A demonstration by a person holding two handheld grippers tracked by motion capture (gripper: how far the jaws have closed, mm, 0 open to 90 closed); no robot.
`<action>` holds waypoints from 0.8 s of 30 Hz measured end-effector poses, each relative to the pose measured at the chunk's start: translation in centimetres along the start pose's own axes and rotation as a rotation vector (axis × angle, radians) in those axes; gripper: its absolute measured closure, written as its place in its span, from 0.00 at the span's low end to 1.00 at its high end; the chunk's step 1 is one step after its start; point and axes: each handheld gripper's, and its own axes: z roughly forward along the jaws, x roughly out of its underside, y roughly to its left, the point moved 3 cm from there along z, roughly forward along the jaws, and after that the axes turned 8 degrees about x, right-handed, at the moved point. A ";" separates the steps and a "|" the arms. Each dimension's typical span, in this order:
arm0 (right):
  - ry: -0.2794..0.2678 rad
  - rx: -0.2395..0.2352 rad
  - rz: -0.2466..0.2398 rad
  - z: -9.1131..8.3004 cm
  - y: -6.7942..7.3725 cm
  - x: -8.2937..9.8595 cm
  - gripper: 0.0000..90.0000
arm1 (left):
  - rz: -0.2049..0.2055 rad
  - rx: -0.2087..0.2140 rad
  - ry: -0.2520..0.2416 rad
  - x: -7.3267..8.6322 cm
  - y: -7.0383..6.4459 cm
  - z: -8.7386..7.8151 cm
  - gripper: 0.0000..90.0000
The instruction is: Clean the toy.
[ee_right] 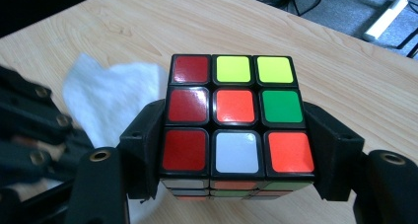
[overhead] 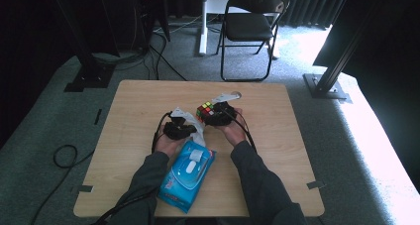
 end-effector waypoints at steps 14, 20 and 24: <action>0.064 0.041 -0.032 0.5 -1.2 2.6 0.38 | -0.044 -0.057 -0.008 1.1 1.7 -1.3 0.96; 0.088 0.053 -0.026 0.8 -1.6 3.5 0.38 | -0.070 -0.092 0.002 1.7 2.5 -1.7 0.96; 0.095 0.057 -0.023 1.1 -1.7 3.8 0.38 | -0.088 -0.117 0.009 2.1 3.1 -1.8 0.96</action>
